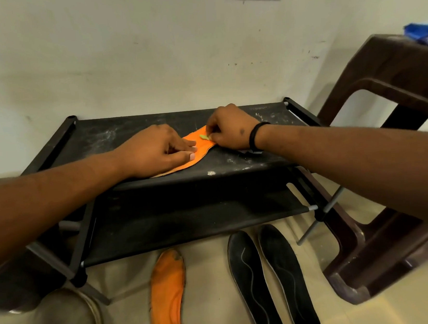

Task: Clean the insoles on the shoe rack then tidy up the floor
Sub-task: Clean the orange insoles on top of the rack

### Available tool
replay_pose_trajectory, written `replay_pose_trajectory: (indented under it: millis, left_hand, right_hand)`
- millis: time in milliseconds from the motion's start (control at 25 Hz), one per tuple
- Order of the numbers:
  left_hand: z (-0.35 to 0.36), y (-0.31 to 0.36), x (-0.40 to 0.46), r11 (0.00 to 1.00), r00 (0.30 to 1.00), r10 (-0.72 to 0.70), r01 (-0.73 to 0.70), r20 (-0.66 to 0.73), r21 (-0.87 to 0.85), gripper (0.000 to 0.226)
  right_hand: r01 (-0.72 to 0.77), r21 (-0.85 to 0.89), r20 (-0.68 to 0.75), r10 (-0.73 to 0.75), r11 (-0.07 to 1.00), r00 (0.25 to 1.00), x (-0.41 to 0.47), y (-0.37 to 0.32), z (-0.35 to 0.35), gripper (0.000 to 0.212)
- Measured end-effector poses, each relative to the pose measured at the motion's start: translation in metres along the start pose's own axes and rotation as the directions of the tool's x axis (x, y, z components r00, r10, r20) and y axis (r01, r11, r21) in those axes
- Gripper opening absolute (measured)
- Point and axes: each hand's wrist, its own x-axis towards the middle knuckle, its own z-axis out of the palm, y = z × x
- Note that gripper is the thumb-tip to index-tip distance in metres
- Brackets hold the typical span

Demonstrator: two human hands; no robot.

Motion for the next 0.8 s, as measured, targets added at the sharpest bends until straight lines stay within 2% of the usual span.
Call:
replay_pose_trajectory:
  millis: [80, 120, 240, 320, 400, 560, 640, 720, 800]
  left_hand:
    - [-0.002, 0.004, 0.001, 1.0, 1.0, -0.011, 0.012, -0.029, 0.026, 0.067]
    - [-0.003, 0.005, 0.001, 0.999, 0.999, -0.018, 0.02, -0.05, 0.034, 0.065]
    - [-0.004, 0.01, 0.002, 0.996, 0.997, -0.049, 0.054, -0.066, 0.071, 0.054]
    - [-0.004, 0.011, 0.003, 0.995, 0.995, -0.074, 0.078, -0.06, 0.07, 0.055]
    - [-0.004, 0.011, 0.002, 0.994, 0.994, -0.089, 0.092, -0.06, 0.051, 0.063]
    - [-0.002, 0.004, 0.007, 0.99, 0.992, -0.108, 0.114, -0.065, 0.089, 0.06]
    - [-0.002, 0.003, 0.01, 0.986, 0.99, -0.119, 0.127, -0.076, 0.111, 0.058]
    - [-0.001, 0.005, 0.01, 0.985, 0.989, -0.122, 0.13, -0.079, 0.11, 0.049]
    - [-0.001, 0.007, 0.011, 0.986, 0.99, -0.121, 0.129, -0.079, 0.102, 0.035]
  right_hand:
    - [0.039, -0.044, 0.007, -0.039, 0.998, 0.999, 0.0, -0.002, 0.001, 0.021]
    - [0.002, -0.089, -0.018, -0.004, 0.996, 1.0, 0.004, 0.003, -0.001, 0.021]
    - [-0.232, -0.216, -0.127, 0.209, 0.948, 0.97, 0.018, 0.023, -0.008, 0.018]
    - [-0.332, -0.183, -0.162, 0.305, 0.925, 0.938, 0.022, 0.027, -0.007, 0.014]
    - [-0.308, -0.122, -0.169, 0.286, 0.943, 0.943, 0.024, 0.02, -0.001, 0.017]
    - [-0.076, 0.074, -0.058, 0.08, 0.994, 0.995, 0.021, -0.016, 0.007, 0.02]
    - [-0.013, 0.02, -0.034, 0.014, 1.0, 0.999, 0.019, -0.024, 0.008, 0.021]
    - [-0.057, -0.061, -0.06, 0.053, 0.997, 0.997, 0.025, -0.015, 0.005, 0.021]
    - [-0.176, -0.117, -0.103, 0.164, 0.977, 0.981, 0.029, -0.002, 0.001, 0.021]
